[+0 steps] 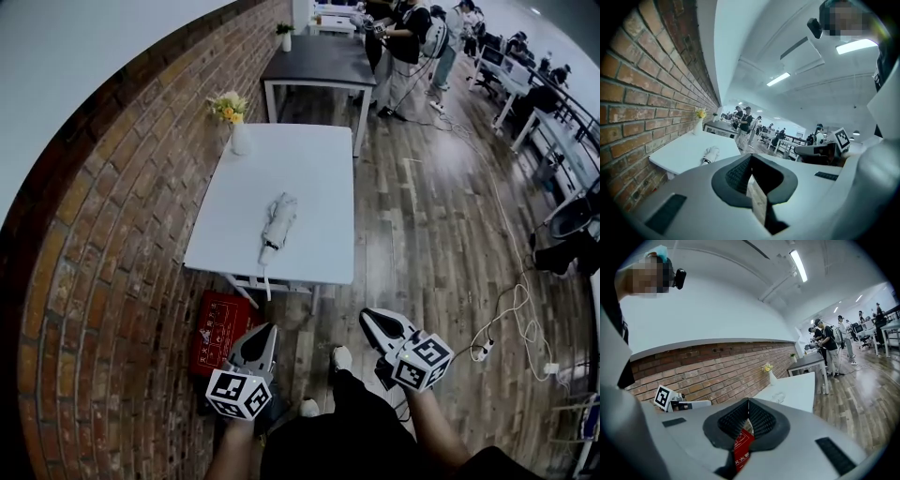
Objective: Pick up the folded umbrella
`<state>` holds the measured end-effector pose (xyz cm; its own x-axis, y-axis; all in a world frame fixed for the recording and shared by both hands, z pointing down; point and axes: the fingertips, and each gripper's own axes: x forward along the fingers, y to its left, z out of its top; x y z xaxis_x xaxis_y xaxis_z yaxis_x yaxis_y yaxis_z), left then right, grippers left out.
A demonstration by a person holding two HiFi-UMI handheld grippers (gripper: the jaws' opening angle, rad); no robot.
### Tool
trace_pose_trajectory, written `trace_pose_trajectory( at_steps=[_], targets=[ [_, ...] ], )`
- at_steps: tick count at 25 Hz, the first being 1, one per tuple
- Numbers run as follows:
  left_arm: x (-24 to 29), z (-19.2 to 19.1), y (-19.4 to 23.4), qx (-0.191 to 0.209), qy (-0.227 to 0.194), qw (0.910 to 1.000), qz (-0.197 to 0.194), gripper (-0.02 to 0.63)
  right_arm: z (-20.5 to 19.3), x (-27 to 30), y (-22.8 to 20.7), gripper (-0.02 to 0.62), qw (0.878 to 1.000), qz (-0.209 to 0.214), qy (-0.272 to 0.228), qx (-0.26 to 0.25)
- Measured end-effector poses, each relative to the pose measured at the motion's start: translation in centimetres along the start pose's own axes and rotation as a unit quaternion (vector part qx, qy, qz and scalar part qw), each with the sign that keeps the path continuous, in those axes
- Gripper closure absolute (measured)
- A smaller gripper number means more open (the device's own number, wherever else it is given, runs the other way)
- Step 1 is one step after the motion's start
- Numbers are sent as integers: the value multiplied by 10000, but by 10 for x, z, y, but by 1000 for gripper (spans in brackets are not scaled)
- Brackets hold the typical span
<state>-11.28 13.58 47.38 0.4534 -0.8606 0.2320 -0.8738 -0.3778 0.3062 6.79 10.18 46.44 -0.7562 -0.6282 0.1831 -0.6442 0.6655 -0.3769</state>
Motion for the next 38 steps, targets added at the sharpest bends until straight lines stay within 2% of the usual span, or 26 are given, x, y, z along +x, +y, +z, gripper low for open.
trace_pose_trajectory(
  at_steps=[3, 8, 18, 26, 38],
  targets=[
    [25, 10, 6, 46, 2, 9999, 132, 592, 15, 16, -26, 574, 9995, 189, -77, 243],
    [64, 30, 17, -40, -88, 9992, 377, 592, 38, 47, -57, 572, 9988, 474, 72, -44],
    [125, 44, 21, -83, -119, 9957, 910, 592, 55, 88, -115, 573, 9936, 1066, 367, -31],
    [145, 39, 26, -209, -29, 9927, 1185, 592, 55, 106, -137, 574, 9894, 1351, 532, 93],
    [149, 31, 33, -384, -22, 9897, 1380, 592, 54, 114, -150, 574, 9875, 1399, 725, 96]
  ],
)
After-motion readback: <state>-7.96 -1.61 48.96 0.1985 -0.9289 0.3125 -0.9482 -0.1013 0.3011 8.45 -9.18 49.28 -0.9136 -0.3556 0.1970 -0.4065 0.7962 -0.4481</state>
